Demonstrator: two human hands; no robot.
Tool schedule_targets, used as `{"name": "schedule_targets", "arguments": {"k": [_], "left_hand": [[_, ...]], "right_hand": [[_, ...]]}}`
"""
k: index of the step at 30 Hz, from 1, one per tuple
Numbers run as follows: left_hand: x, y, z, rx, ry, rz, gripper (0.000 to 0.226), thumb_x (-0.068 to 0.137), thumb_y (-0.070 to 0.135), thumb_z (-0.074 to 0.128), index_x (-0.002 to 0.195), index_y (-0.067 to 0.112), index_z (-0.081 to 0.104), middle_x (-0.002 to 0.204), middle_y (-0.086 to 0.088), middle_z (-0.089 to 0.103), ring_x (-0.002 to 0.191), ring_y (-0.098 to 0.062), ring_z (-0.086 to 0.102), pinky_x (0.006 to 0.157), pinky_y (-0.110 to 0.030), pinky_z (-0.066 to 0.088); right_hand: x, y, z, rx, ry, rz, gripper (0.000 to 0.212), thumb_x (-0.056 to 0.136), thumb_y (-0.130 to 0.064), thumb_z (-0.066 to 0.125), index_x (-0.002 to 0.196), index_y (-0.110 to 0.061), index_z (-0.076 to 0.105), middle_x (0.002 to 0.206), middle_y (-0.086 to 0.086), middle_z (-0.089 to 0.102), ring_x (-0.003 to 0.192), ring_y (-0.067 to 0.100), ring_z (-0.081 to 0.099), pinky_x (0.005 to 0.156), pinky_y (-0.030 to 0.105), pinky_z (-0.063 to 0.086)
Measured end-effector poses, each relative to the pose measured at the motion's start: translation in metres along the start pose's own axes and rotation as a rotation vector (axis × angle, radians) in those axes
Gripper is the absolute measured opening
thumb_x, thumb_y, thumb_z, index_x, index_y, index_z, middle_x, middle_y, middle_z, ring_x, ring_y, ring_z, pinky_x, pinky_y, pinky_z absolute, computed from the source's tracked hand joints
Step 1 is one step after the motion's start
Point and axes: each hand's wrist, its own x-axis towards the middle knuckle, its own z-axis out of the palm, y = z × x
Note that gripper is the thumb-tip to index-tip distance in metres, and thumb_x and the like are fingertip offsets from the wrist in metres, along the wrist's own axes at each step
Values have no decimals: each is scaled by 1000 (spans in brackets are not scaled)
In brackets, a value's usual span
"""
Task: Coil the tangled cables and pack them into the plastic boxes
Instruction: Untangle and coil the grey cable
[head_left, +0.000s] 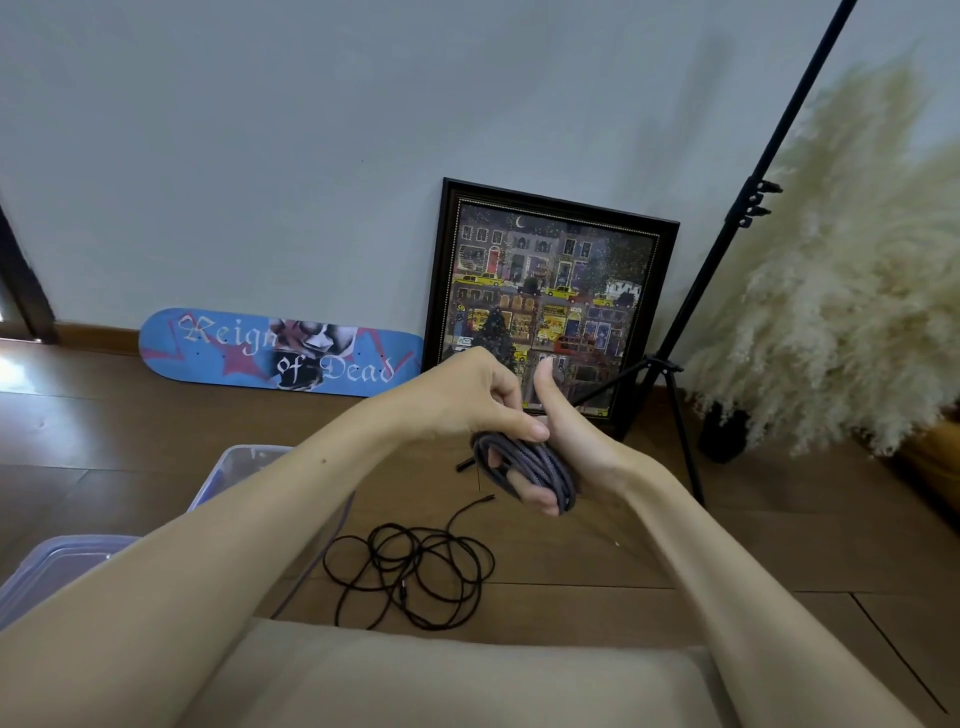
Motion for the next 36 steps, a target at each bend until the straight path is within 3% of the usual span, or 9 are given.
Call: {"name": "schedule_targets", "arguments": {"k": [5, 8, 11, 16, 21, 26, 32, 36], "left_hand": [[1, -4, -9, -2, 16, -14, 38, 76, 30, 76, 78, -7, 67, 68, -25, 57, 62, -16, 48, 61, -25, 37], [0, -7, -20, -43, 60, -58, 33, 79, 33, 73, 69, 2, 65, 59, -7, 49, 55, -12, 39, 53, -18, 30], [-2, -11, -27, -178, 80, -94, 25, 81, 32, 68, 72, 10, 66, 49, 4, 47, 43, -5, 34, 44, -13, 24], [-1, -22, -31, -382, 60, -143, 20, 77, 38, 64, 70, 20, 64, 51, 4, 45, 45, -8, 20, 46, -22, 12], [7, -26, -18, -621, 135, -127, 12, 91, 20, 54, 87, 13, 63, 52, 7, 48, 38, -2, 25, 40, -14, 14], [14, -26, 6, -807, 204, -163, 12, 97, 17, 49, 98, 13, 61, 53, 9, 47, 36, -1, 28, 37, -14, 19], [19, -29, 19, -671, 220, -280, 25, 100, 14, 42, 120, 15, 58, 56, 5, 42, 35, -2, 25, 34, -15, 18], [18, -31, 31, -645, 157, -379, 31, 101, 12, 41, 130, 13, 51, 54, 4, 41, 32, -2, 25, 33, -15, 18]], "right_hand": [[-7, -2, -1, -5, -6, -19, 84, 79, -82, 20, 85, -4, 50, 38, 6, 34, 30, 16, 30, 40, 26, 30], [-16, -2, -4, 33, -53, -27, 65, 83, -70, 38, 80, -6, 50, 36, 1, 31, 27, 13, 27, 37, 22, 25], [-18, -2, -9, 118, -62, -84, 55, 93, -57, 34, 76, -8, 51, 35, 0, 31, 25, 12, 26, 37, 25, 18], [-17, -2, -17, 333, -65, -178, 56, 90, -61, 38, 77, -8, 52, 33, -3, 33, 25, 10, 26, 45, 30, 15], [-18, -2, -18, 564, -59, -289, 66, 88, -68, 30, 74, -8, 55, 32, -4, 35, 24, 9, 31, 45, 25, 35], [-17, 0, -21, 884, -105, -408, 76, 86, -76, 25, 76, -8, 58, 33, -4, 39, 27, 9, 36, 47, 23, 40], [-14, -7, -19, 1105, 183, -547, 54, 86, -65, 45, 79, -13, 53, 40, -7, 39, 36, 7, 38, 53, 21, 45], [-15, -8, -20, 959, 339, -577, 41, 85, -52, 52, 89, -11, 50, 59, 0, 45, 55, 14, 46, 71, 28, 50]]}}
